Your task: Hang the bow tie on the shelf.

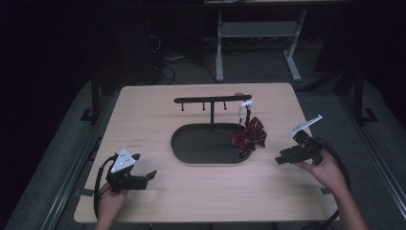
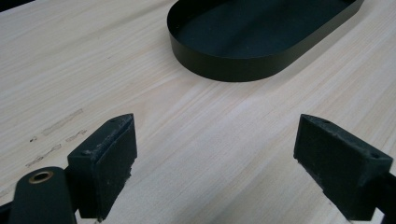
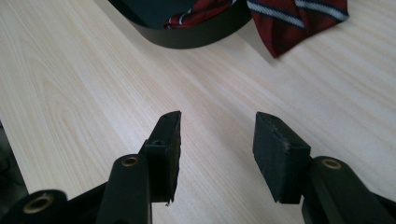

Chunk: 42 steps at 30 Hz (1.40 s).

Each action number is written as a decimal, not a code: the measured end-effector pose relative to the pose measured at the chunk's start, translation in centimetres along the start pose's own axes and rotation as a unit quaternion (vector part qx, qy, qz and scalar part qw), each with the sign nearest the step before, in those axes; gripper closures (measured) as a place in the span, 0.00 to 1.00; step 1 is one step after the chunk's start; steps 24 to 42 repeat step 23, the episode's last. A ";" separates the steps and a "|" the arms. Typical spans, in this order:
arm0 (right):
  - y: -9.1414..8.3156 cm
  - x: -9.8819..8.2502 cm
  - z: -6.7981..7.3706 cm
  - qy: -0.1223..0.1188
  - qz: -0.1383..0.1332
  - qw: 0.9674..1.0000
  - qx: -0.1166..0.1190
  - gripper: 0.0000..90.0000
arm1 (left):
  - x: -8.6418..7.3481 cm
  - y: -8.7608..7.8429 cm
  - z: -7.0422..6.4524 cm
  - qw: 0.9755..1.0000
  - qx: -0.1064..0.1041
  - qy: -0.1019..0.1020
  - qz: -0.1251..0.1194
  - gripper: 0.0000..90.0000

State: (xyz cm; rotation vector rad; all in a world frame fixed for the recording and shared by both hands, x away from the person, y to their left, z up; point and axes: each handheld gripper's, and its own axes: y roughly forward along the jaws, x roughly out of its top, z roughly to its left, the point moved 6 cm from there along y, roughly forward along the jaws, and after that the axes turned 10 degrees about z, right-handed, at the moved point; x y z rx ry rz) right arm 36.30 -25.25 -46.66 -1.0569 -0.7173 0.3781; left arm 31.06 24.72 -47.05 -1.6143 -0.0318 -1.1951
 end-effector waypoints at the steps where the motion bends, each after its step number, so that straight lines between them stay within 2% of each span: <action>1: 0.1 -0.1 0.0 0.000 -0.001 1.000 0.000 0.57 | 0.0 0.0 0.0 1.000 0.000 0.001 0.000 0.15; 10: 0.7 -1.5 0.7 0.001 -0.008 1.000 -0.004 0.56 | 0.0 0.0 0.0 1.000 0.000 0.003 0.003 0.15; 18: 1.1 -2.6 2.8 0.003 -0.039 0.999 -0.028 0.44 | 0.0 -0.1 0.1 1.000 0.001 0.002 0.001 0.15; 23: 1.7 -3.5 3.6 0.009 -0.060 0.998 -0.034 0.42 | 0.2 -0.1 -0.1 1.000 0.000 0.005 -0.001 0.15; 42: 1.7 -3.5 3.6 0.009 -0.060 0.998 -0.034 0.42 | 0.2 -0.1 -0.1 1.000 0.000 0.005 -0.001 0.15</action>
